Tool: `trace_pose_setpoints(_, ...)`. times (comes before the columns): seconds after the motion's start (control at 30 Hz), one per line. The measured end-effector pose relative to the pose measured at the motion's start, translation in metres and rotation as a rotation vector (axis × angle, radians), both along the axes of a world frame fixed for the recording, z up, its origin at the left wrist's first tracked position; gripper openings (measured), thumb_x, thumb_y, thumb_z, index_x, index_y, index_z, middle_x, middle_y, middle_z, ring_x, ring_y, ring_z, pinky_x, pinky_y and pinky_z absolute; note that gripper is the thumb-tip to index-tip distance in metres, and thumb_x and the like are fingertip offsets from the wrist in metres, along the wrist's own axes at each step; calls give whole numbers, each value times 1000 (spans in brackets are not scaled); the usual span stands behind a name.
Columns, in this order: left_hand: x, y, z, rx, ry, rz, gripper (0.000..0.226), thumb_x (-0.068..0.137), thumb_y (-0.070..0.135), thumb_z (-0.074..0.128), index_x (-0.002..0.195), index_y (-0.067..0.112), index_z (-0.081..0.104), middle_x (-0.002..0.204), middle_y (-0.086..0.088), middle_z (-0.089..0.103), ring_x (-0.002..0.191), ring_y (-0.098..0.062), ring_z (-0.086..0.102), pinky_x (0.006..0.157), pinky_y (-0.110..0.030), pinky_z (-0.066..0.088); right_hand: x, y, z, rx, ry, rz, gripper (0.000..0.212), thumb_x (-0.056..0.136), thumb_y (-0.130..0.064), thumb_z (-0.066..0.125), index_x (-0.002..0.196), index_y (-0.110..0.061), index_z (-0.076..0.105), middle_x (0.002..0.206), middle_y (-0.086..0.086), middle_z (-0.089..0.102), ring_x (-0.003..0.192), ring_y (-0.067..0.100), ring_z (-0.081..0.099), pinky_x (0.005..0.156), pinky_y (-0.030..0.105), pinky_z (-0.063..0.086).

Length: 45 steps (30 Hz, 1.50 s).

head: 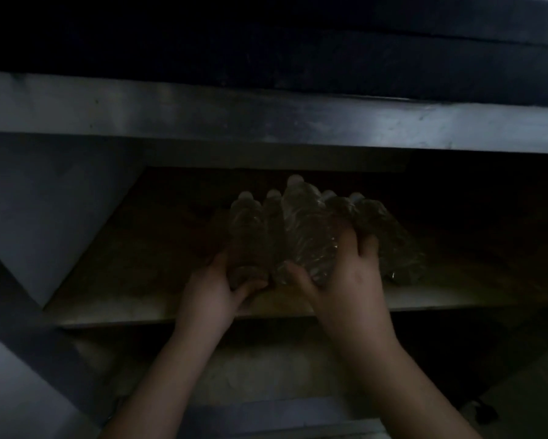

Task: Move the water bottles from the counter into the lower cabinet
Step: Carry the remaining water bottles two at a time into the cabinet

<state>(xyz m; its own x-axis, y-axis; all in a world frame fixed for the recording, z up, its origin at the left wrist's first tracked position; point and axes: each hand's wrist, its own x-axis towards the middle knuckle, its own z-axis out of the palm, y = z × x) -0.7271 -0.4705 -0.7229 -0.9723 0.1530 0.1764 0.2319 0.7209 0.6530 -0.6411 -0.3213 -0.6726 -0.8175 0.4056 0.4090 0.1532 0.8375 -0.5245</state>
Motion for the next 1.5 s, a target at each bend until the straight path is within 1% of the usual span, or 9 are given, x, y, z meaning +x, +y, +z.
trace_pose_setpoints(0.1,-2,0,-3,-16,7,5,86,76,55,70,148,21,36,138,-6,55,123,-25,53,95,-32,44,-4,-3,-9,73,119,-46,76,73,-56,65,134,-13,48,129,13,52,115,26,56,92,33,49)
trace_pose_setpoints(0.23,-1,-2,-7,18,29,-26,89,77,54,70,150,21,32,140,-7,53,123,-27,54,93,-32,45,-23,1,-16,180,143,-126,71,77,-61,59,128,-13,53,124,12,60,110,26,60,82,29,51)
trace_pose_setpoints(0.37,-5,-2,-10,-4,21,-23,88,78,57,67,150,23,31,135,-9,58,116,-28,58,88,-32,47,-25,2,-24,213,144,-106,72,84,-58,54,138,-11,46,134,19,50,122,33,50,95,40,48)
trace_pose_setpoints(0.47,-11,-1,-11,-1,-15,-29,90,78,60,65,152,26,26,141,-6,53,123,-27,53,96,-35,47,-19,4,-30,174,185,-58,65,87,-45,60,142,-14,42,140,19,43,125,34,47,98,44,48)
trace_pose_setpoints(0.73,-13,1,-13,4,27,-30,90,78,61,66,152,30,25,144,-5,49,126,-27,52,96,-34,44,-31,9,-34,174,157,-63,65,88,-42,56,145,-16,37,144,16,42,126,31,49,98,37,45)
trace_pose_setpoints(0.93,-15,-2,-18,28,10,-37,92,74,68,62,151,31,27,145,-3,49,127,-29,51,100,-40,46,-30,22,-35,258,131,-72,63,88,-41,54,143,-12,40,137,17,51,123,35,52,99,45,44)
trace_pose_setpoints(1.13,-2,-8,-9,107,8,-65,98,74,65,64,153,27,21,151,-8,40,134,-28,43,104,-38,41,-17,23,-28,115,93,35,66,91,-40,51,144,-4,37,144,18,46,132,33,44,108,43,35)
trace_pose_setpoints(1.3,40,-23,40,-15,16,-88,63,85,55,55,137,18,53,130,-15,59,114,-33,58,90,-28,41,30,13,4,-13,-125,134,53,92,-39,46,139,-15,44,137,8,52,128,23,46,106,37,38)
trace_pose_setpoints(1.5,109,-31,118,-186,-174,-243,52,90,53,38,136,30,47,134,1,54,118,-25,55,95,-45,49,92,-3,60,105,-464,126,57,93,-51,36,128,-13,59,125,11,63,118,33,55,102,47,44)
